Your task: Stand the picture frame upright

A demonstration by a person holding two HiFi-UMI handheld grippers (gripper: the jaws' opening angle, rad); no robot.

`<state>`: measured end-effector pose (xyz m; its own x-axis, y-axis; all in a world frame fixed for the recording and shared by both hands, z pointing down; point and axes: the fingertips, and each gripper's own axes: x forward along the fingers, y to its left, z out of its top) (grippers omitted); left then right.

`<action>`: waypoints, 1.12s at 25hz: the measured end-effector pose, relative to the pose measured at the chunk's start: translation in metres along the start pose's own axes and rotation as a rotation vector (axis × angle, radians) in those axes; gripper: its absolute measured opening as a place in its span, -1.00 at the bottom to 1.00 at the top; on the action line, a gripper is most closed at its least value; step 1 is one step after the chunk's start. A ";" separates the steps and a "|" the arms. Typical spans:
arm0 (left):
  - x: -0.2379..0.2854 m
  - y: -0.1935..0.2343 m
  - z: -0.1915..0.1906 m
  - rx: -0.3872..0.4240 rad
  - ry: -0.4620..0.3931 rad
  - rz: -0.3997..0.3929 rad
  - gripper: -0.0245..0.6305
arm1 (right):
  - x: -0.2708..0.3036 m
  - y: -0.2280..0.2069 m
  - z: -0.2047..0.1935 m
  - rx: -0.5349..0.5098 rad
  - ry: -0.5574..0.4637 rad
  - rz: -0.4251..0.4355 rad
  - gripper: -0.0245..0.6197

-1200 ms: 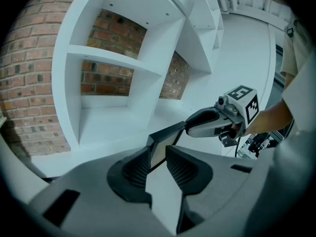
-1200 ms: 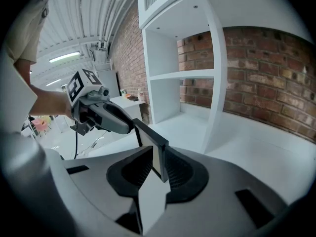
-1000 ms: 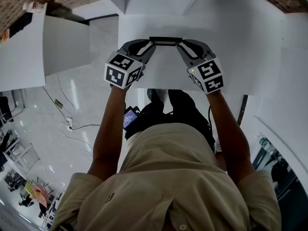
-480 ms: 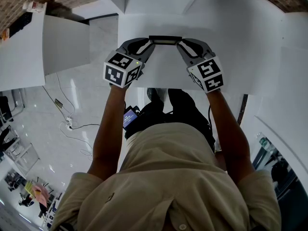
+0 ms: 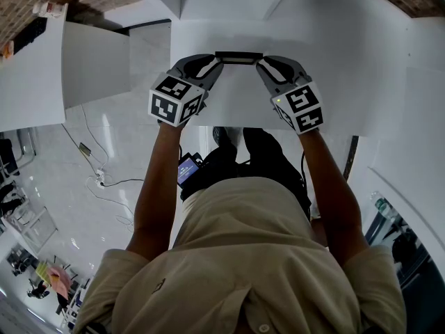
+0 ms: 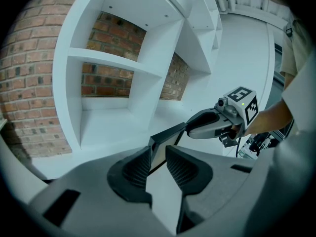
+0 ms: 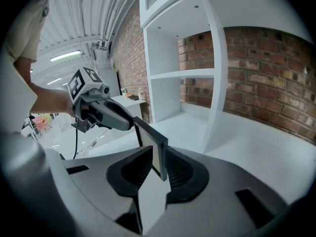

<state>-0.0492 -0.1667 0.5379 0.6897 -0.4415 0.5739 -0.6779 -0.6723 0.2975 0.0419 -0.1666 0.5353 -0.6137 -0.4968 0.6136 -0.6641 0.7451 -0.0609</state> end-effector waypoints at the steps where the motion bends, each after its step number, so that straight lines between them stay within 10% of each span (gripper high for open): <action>1: 0.000 0.000 0.000 0.001 0.000 0.000 -0.67 | 0.000 0.000 0.000 -0.001 0.000 0.000 -0.70; 28: -0.119 -0.024 0.021 0.121 -0.134 0.085 -0.70 | -0.073 0.056 0.057 -0.001 -0.118 -0.069 -0.84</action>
<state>-0.1098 -0.1105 0.4465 0.6643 -0.5695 0.4842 -0.7053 -0.6921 0.1536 0.0257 -0.1137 0.4424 -0.6128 -0.5957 0.5192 -0.7061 0.7078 -0.0214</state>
